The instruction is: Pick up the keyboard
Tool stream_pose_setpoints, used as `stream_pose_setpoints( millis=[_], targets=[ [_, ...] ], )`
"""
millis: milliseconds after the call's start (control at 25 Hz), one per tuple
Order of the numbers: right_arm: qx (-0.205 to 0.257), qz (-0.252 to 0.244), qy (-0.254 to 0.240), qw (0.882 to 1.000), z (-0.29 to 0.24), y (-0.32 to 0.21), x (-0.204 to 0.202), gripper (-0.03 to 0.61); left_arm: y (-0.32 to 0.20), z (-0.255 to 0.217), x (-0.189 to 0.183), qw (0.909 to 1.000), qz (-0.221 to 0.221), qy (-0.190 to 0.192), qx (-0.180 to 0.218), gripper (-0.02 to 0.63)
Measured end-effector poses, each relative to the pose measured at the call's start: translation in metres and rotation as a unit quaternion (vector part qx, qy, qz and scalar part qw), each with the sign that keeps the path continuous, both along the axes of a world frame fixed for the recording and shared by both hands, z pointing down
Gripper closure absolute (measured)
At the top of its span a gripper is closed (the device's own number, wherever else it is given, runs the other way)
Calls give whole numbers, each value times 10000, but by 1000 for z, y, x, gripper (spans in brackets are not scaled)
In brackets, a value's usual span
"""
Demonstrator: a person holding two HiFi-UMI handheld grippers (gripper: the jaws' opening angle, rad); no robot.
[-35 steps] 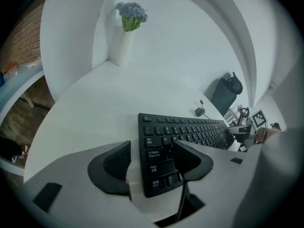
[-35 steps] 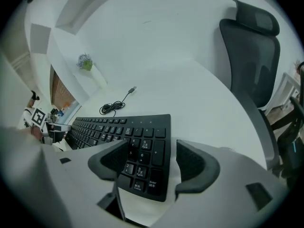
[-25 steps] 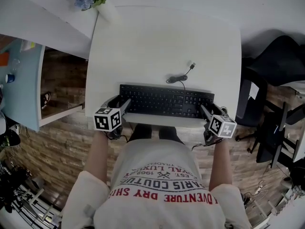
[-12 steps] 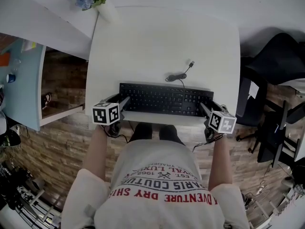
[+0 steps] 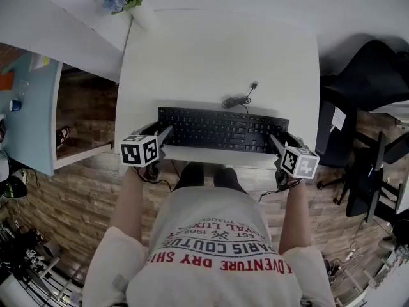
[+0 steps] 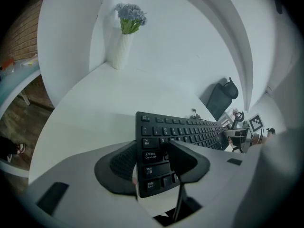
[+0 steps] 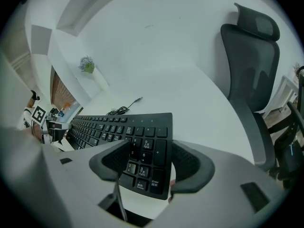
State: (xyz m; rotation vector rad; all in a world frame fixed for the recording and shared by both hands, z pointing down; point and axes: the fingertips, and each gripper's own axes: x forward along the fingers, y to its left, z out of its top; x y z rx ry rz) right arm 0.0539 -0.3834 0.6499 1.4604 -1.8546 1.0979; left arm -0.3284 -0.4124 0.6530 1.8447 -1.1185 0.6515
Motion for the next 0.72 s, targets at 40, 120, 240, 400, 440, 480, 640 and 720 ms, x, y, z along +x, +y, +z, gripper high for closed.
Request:
stream_pose_setpoints(
  millis=[40,120,240,400,440,480,640,720],
  targets=[
    [75,3,38,10000,-7,-2,1,281,-1,-5,0,10000,-5,11,58,393],
    [236,1,86,9997,-20,-6,3,281,-4,-16,3,9998,-23,43,195,393],
    [441,14,89,9990,-37,-11,9,281,-11,-34,9,9991,-18,110,421,393],
    [783,10,141,9968,-67,-19,14,281,-23,-59,15,9971,20,213,724,393],
    [873,0,172,9960,-75,-22,15,281,-26,-65,17,9965,20,241,796,393],
    [957,-9,205,9952,-83,-25,16,281,-29,-71,18,9959,15,266,866,393],
    [1262,-18,321,9915,-113,-37,17,281,-40,-97,19,9928,-15,295,1158,393],
    [1439,-11,343,9890,-129,-43,17,281,-46,-116,19,9903,-18,264,1367,393]
  ],
)
